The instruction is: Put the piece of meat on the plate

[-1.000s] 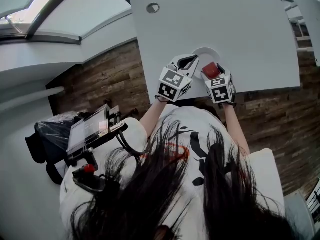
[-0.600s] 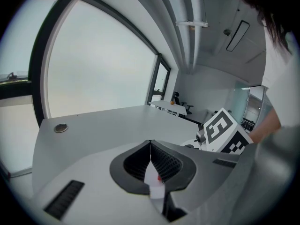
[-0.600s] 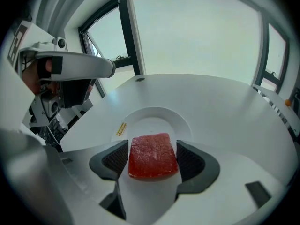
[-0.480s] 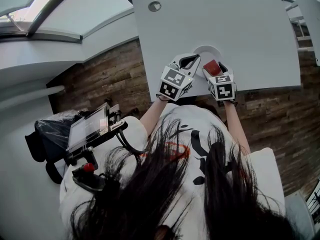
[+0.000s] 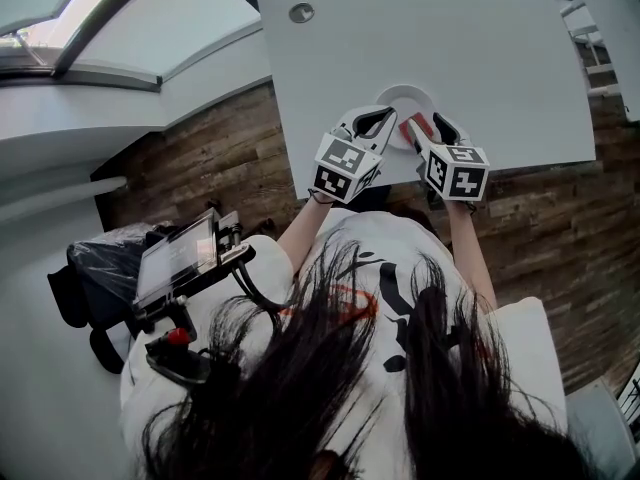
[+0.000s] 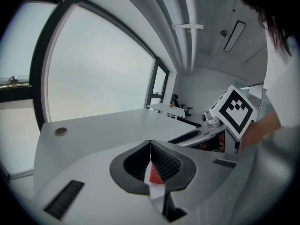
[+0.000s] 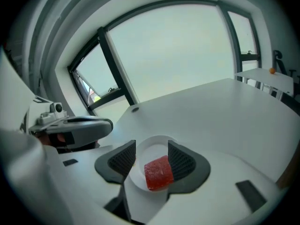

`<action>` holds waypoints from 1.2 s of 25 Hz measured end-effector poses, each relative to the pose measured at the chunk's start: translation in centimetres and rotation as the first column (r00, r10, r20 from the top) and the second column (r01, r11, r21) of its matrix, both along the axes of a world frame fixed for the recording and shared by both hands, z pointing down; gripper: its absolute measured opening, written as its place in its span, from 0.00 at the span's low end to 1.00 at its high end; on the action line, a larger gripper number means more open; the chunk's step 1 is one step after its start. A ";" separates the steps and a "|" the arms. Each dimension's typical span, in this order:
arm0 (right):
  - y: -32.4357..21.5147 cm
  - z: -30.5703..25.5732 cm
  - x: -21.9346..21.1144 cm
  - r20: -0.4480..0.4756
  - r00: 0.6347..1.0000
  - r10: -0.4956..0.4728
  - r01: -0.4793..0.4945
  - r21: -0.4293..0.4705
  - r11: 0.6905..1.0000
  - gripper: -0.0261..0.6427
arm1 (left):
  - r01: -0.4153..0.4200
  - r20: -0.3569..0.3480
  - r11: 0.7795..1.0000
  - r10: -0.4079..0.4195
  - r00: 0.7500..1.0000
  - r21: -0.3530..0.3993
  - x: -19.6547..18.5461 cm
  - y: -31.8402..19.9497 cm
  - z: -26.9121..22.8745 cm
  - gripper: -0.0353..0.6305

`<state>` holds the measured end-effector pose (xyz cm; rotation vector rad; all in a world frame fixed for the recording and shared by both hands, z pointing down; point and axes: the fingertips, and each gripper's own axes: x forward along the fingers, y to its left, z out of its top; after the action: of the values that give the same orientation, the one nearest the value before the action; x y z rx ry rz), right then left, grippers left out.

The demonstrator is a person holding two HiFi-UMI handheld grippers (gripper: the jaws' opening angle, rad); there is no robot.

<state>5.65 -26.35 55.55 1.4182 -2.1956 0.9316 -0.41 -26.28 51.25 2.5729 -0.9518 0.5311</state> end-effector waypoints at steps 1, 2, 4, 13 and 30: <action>-0.1 -0.5 0.2 0.017 1.000 0.017 -0.017 0.006 1.000 0.37 | 0.001 -0.004 1.000 -0.001 1.000 0.004 0.0 -0.1 -0.3 0.06; -0.2 -0.9 0.3 0.036 0.999 0.029 -0.029 0.008 1.000 0.37 | 0.003 -0.007 1.000 -0.003 1.000 0.008 0.1 -0.2 -0.6 0.06; -0.3 -1.6 0.3 0.069 0.996 0.048 -0.049 0.010 0.999 0.36 | 0.007 -0.013 1.000 -0.007 1.000 0.014 0.2 -0.3 -1.0 0.06; -1.5 -4.7 -0.9 0.139 0.990 0.039 -0.046 0.046 0.998 0.17 | 0.050 -0.029 0.998 -0.050 0.998 0.033 -0.6 -1.5 -2.5 0.06; -0.7 -2.8 -5.0 0.223 0.974 -0.040 0.048 -0.027 0.998 0.17 | 0.163 0.009 0.984 -0.163 0.987 -0.065 -4.3 0.5 -0.4 0.06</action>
<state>0.61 -27.08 52.79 1.2995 -2.3487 1.1543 -4.68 -25.78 50.86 2.4099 -1.1157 0.5131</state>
